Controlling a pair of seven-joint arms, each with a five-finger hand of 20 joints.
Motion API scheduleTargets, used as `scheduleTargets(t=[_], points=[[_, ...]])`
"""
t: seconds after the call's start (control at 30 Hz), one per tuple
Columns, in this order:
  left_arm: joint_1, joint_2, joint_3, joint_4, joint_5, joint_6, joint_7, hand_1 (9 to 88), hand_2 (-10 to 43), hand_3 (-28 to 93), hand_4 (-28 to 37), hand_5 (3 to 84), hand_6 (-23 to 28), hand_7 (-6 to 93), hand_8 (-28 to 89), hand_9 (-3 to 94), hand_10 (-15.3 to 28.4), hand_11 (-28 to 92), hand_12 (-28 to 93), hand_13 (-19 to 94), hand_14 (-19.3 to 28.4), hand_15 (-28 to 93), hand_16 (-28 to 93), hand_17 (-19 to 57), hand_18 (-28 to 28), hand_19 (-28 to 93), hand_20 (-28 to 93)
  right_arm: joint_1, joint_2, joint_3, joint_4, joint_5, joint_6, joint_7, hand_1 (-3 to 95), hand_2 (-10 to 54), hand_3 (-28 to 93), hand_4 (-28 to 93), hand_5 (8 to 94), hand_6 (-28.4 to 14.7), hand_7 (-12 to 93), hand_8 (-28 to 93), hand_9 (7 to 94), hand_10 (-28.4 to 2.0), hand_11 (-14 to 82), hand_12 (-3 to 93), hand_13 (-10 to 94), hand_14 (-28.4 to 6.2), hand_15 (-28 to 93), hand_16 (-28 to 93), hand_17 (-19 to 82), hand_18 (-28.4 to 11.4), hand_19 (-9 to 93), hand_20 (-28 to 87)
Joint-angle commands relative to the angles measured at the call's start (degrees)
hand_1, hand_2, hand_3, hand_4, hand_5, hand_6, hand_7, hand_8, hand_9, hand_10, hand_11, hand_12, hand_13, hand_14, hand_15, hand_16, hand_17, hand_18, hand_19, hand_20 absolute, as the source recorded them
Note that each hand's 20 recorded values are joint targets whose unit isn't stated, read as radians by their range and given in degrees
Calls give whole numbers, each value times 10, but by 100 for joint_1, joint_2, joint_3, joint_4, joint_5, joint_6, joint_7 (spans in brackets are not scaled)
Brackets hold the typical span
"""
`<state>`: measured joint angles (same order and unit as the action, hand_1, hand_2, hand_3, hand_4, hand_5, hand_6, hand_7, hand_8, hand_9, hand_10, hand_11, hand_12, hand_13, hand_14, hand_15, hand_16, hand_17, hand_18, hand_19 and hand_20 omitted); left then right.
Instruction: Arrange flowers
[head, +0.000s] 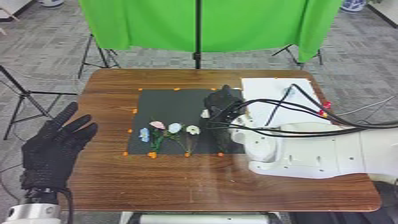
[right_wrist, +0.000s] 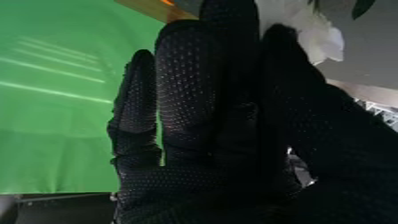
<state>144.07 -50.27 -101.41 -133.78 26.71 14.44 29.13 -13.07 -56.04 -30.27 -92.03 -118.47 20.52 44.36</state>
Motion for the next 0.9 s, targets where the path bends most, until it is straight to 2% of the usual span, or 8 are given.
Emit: scheduleTargets(t=[0.03,0.17,0.37,0.43,0.7,0.77,0.9], points=[[5,-58,23,56,37,-81,-143,217,67,786,-275,343,92,110,-78,315,201,272,119,217,278,598,-115,-102,214,533,288,67,38,110,-63,11,-85,62,399,-95,801,-283,701,23,201,-55,843,-77,237,218,751,-49,645,177,263,-180,822,266],[-7,-46,29,56,27,-68,-161,217,67,786,-274,345,93,106,-76,315,202,267,122,216,278,594,-113,-102,214,531,290,90,47,96,-101,61,-95,97,370,-95,824,-282,663,22,196,-139,823,-82,267,192,746,-52,650,175,259,-184,821,271],[-27,-52,42,76,38,-65,-219,218,68,785,-274,345,94,103,-75,315,204,259,124,216,278,587,-111,-102,215,529,292,43,127,219,-184,160,-398,77,351,-95,827,-277,637,14,190,-144,801,-87,287,171,736,-57,655,174,249,-192,819,276],[-20,-44,64,80,14,-53,-197,218,68,786,-274,345,94,103,-74,315,203,257,126,216,279,587,-109,-103,215,529,293,22,148,283,-213,242,-471,30,345,-95,826,-275,622,11,187,-143,791,-90,289,169,728,-63,660,173,243,-196,817,279],[-25,-49,111,79,25,-48,-176,219,68,786,-273,344,94,101,-73,314,204,255,128,216,278,582,-107,-103,214,527,296,42,167,386,-237,349,-331,-5,324,-93,823,-269,583,0,176,-139,772,-103,293,165,708,-73,678,166,230,-206,807,292],[-6,-53,124,73,35,-64,-178,219,68,786,-273,343,94,100,-73,314,204,253,128,216,278,581,-107,-102,214,526,296,114,192,367,-277,345,-265,9,313,-85,823,-268,577,-2,173,-138,770,-107,293,164,707,-75,679,163,231,-206,805,294],[25,-37,104,42,25,-12,-143,218,68,786,-272,342,94,99,-72,313,203,251,130,216,279,581,-105,-102,214,526,297,39,341,703,-288,155,-197,82,278,-54,822,-263,553,-4,170,-137,758,-116,295,164,696,-88,683,160,226,-213,783,288]])
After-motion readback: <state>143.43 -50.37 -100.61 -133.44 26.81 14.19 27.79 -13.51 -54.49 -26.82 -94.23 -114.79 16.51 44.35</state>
